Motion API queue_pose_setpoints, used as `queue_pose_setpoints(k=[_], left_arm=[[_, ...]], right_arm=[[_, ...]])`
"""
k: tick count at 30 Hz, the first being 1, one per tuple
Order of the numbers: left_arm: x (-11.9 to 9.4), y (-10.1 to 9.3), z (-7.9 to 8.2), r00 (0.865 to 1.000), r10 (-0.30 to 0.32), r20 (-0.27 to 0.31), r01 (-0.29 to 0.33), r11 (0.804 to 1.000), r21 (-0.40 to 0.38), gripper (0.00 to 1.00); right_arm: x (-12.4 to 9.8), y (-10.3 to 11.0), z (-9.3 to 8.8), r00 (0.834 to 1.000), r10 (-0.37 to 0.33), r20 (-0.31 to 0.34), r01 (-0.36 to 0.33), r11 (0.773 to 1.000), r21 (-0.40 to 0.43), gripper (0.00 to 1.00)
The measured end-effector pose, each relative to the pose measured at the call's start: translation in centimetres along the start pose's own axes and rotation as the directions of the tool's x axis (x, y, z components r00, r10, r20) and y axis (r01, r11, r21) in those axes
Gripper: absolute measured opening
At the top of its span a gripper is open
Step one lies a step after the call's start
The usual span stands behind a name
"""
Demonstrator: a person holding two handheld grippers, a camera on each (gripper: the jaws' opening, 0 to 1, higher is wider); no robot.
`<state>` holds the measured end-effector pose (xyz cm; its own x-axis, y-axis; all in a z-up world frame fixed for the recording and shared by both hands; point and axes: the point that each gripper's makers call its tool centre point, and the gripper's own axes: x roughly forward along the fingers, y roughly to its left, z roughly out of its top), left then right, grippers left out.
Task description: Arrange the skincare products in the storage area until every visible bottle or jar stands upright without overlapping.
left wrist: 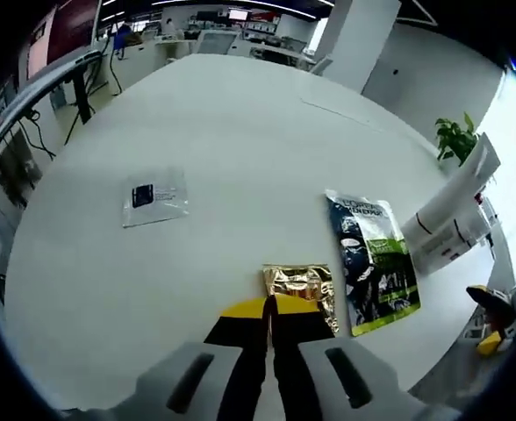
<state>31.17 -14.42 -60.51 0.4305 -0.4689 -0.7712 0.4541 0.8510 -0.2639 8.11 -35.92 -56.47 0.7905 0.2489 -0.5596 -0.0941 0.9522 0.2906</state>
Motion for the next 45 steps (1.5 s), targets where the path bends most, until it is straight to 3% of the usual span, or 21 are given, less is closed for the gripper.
queue_pose_setpoints(k=[5,18,27,34,40,45], left_arm=[[0.3,0.3,1.1,0.999,-0.019,0.026,0.02,0.999,-0.039,0.02],[-0.4,-2.1,5.2,0.994,-0.074,0.076,0.077,0.996,-0.038,0.02],[1.2,-2.1,7.4,0.993,-0.084,0.08,0.088,0.995,-0.044,0.02],[2.5,-2.2,7.4,0.996,-0.069,0.048,0.071,0.997,-0.043,0.02],[2.2,-3.0,6.6,0.998,-0.067,0.013,0.068,0.997,-0.029,0.02],[3.2,-2.4,6.2,0.998,-0.062,-0.003,0.062,0.998,-0.03,0.02]], right_arm=[[0.0,0.0,0.1,1.0,0.001,-0.003,-0.001,1.0,-0.001,0.89],[0.0,0.0,0.0,1.0,-0.001,-0.002,0.001,1.0,0.006,0.89],[0.1,-0.3,0.0,1.0,-0.008,-0.005,0.008,1.0,0.013,0.89],[0.2,-0.6,0.0,1.0,-0.018,-0.006,0.018,1.0,0.024,0.9],[0.2,-0.7,-0.2,1.0,-0.025,-0.016,0.025,0.999,0.028,0.9],[0.2,-0.7,-0.3,0.999,-0.024,-0.024,0.025,0.999,0.029,0.9]])
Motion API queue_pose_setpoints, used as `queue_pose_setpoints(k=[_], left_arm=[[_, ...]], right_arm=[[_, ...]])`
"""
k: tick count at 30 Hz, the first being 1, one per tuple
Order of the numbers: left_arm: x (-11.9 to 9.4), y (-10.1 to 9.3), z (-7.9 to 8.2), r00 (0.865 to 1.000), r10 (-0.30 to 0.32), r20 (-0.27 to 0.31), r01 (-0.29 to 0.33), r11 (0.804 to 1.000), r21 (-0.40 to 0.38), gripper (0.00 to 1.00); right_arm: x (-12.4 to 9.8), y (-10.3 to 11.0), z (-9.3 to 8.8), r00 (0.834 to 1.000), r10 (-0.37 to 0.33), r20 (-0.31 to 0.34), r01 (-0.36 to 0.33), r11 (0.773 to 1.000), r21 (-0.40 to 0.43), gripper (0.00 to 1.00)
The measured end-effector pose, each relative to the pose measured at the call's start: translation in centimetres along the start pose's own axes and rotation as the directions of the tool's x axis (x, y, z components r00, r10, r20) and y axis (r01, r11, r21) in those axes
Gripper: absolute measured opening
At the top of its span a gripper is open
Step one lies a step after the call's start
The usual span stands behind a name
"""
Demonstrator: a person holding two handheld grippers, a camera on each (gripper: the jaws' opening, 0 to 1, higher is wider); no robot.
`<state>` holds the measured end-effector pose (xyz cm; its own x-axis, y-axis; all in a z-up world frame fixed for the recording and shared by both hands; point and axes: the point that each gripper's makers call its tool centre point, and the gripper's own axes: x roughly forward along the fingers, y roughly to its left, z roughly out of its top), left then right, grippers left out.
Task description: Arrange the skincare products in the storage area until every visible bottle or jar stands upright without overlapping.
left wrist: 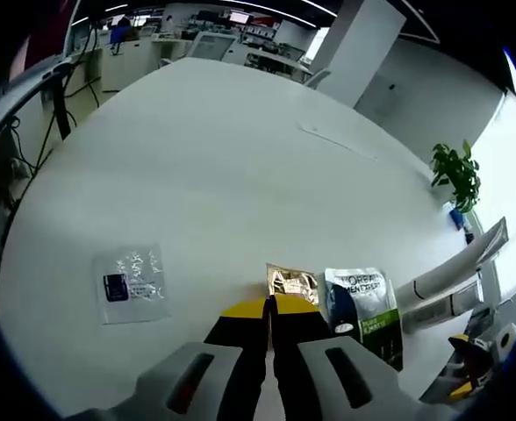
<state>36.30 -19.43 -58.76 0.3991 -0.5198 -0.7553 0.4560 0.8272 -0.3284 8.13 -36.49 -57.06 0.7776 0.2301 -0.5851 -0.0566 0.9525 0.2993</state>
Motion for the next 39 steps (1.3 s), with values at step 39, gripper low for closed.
queue_pose_setpoints(k=[39], left_arm=[[-1.8,4.1,-0.4,0.995,0.102,0.009,-0.102,0.993,0.054,0.2]], right_arm=[[0.1,0.4,-0.3,1.0,0.023,-0.021,-0.023,1.0,-0.013,0.89]])
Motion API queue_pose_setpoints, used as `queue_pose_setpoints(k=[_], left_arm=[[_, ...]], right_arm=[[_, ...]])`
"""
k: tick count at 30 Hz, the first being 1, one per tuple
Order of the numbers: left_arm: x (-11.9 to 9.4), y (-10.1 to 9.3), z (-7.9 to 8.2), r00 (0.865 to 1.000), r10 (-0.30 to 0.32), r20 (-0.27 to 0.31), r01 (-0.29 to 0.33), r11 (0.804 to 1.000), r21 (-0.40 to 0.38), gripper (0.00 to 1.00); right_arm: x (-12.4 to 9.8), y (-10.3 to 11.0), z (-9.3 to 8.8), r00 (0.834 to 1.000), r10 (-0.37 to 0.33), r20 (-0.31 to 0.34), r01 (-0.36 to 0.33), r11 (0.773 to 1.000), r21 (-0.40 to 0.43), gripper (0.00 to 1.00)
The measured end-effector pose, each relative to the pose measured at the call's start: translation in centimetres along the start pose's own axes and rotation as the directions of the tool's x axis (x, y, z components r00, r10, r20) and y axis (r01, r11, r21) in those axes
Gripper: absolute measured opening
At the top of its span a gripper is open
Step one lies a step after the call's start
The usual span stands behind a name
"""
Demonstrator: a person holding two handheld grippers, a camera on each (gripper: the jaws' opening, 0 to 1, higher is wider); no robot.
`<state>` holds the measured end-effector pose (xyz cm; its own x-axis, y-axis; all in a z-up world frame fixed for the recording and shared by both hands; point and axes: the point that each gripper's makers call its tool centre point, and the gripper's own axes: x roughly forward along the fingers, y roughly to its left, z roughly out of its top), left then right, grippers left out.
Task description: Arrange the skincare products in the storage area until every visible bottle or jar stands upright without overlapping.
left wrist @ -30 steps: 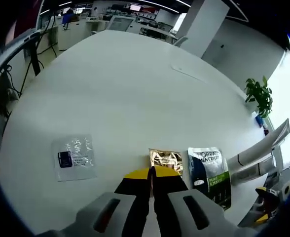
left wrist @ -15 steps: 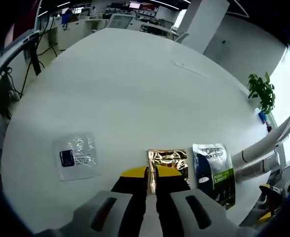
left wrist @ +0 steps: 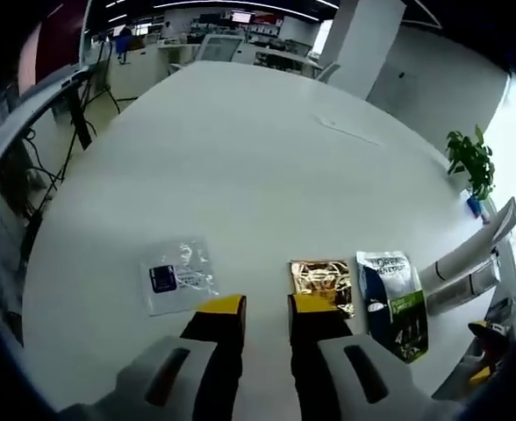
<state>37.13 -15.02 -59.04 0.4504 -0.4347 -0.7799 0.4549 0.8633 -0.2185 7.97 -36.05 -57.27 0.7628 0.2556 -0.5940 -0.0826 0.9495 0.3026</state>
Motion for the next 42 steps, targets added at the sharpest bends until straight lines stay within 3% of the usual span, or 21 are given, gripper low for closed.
queue_pose_setpoints(k=[7,19,29,37,42], left_arm=[[-2.7,0.7,-0.6,1.0,0.005,0.023,-0.005,1.0,-0.001,0.31],[-5.6,2.0,-3.8,1.0,-0.016,0.006,0.016,0.999,0.028,0.48],[-8.2,1.5,-5.2,0.998,-0.065,0.016,0.063,0.994,0.086,0.63],[-11.4,-0.1,-6.0,0.99,-0.13,0.049,0.122,0.983,0.134,0.76],[-11.8,-1.2,-6.7,0.982,-0.176,0.069,0.163,0.973,0.163,0.79]], right_arm=[[0.1,0.4,-0.2,1.0,0.017,-0.006,-0.017,1.0,-0.012,0.89],[0.1,0.8,0.0,0.999,0.034,0.003,-0.034,0.999,-0.023,0.89],[0.1,0.4,0.4,0.999,0.015,0.029,-0.014,1.0,-0.019,0.91],[-0.3,-0.3,1.1,0.997,-0.031,0.071,0.03,1.0,0.009,0.99],[-0.5,-0.6,1.2,0.995,-0.051,0.086,0.049,0.998,0.028,0.99]])
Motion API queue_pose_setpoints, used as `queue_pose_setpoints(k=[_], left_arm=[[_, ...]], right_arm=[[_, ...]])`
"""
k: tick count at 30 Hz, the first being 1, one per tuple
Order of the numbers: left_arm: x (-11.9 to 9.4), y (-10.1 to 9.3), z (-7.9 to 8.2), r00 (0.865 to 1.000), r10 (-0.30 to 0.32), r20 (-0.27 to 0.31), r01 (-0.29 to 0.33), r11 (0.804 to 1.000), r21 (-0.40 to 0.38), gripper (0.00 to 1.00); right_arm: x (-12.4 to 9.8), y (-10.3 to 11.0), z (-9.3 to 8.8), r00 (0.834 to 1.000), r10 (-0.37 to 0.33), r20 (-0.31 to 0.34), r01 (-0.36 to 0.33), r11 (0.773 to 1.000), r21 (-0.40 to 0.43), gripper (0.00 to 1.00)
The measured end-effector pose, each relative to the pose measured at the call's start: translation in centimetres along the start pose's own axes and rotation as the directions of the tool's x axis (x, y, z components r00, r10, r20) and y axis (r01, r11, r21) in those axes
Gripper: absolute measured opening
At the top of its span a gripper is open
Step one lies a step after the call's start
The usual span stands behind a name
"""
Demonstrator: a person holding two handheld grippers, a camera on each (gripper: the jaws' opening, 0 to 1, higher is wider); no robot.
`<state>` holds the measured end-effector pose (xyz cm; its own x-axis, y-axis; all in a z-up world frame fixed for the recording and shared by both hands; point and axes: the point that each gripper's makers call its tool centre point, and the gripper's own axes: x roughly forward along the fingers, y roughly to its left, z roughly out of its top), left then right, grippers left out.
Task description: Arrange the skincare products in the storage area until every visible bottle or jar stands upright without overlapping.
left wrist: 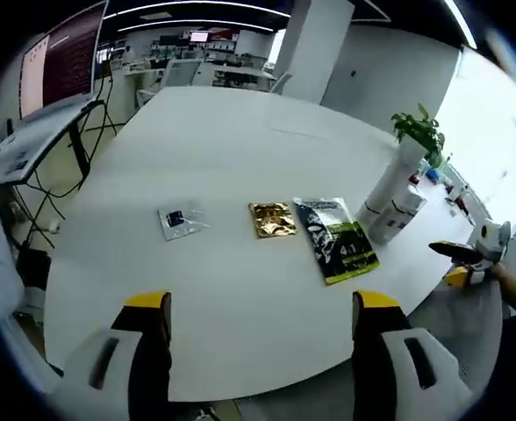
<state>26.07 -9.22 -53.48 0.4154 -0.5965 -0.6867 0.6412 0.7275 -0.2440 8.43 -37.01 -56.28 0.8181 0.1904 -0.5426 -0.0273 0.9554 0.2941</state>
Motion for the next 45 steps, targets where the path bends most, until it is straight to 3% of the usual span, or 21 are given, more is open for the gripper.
queue_pose_setpoints(k=[4,6,11,16,30,35,42,45], left_arm=[[-0.6,-1.3,-1.0,0.999,-0.038,0.016,0.038,0.999,-0.004,0.81],[-0.6,-1.4,-1.6,0.999,-0.041,0.005,0.041,0.999,0.035,0.82],[-0.8,-1.5,-2.5,0.998,-0.055,-0.008,0.056,0.998,0.023,0.84],[-0.7,-1.0,-2.2,0.998,-0.054,0.008,0.054,0.998,0.013,0.87],[0.4,-1.0,-2.8,0.997,-0.041,-0.067,0.037,0.997,-0.062,0.91],[2.2,0.7,-1.2,0.994,-0.005,-0.108,0.001,0.999,-0.044,0.91],[6.1,4.0,2.6,0.985,0.098,-0.14,-0.104,0.994,-0.039,0.89],[7.6,5.2,3.6,0.978,0.141,-0.152,-0.155,0.985,-0.081,0.88]], right_arm=[[-0.1,-0.6,0.0,1.0,-0.021,0.006,0.02,1.0,0.021,0.99],[-0.1,-0.8,0.0,0.999,-0.034,0.005,0.034,0.999,0.02,0.99],[-0.1,-1.0,-0.3,0.999,-0.048,-0.012,0.048,0.999,0.007,0.99],[-0.2,-1.1,-0.4,0.998,-0.054,-0.021,0.054,0.999,0.008,0.99],[0.0,-1.0,-0.5,0.999,-0.035,-0.023,0.036,0.999,0.004,0.99],[-0.1,-0.7,-0.9,0.999,-0.026,-0.04,0.026,1.0,0.014,0.99],[-0.1,-0.6,-1.3,0.998,-0.022,-0.057,0.023,1.0,0.021,0.99],[0.0,-0.6,-1.6,0.997,-0.018,-0.07,0.02,1.0,0.023,0.99]])
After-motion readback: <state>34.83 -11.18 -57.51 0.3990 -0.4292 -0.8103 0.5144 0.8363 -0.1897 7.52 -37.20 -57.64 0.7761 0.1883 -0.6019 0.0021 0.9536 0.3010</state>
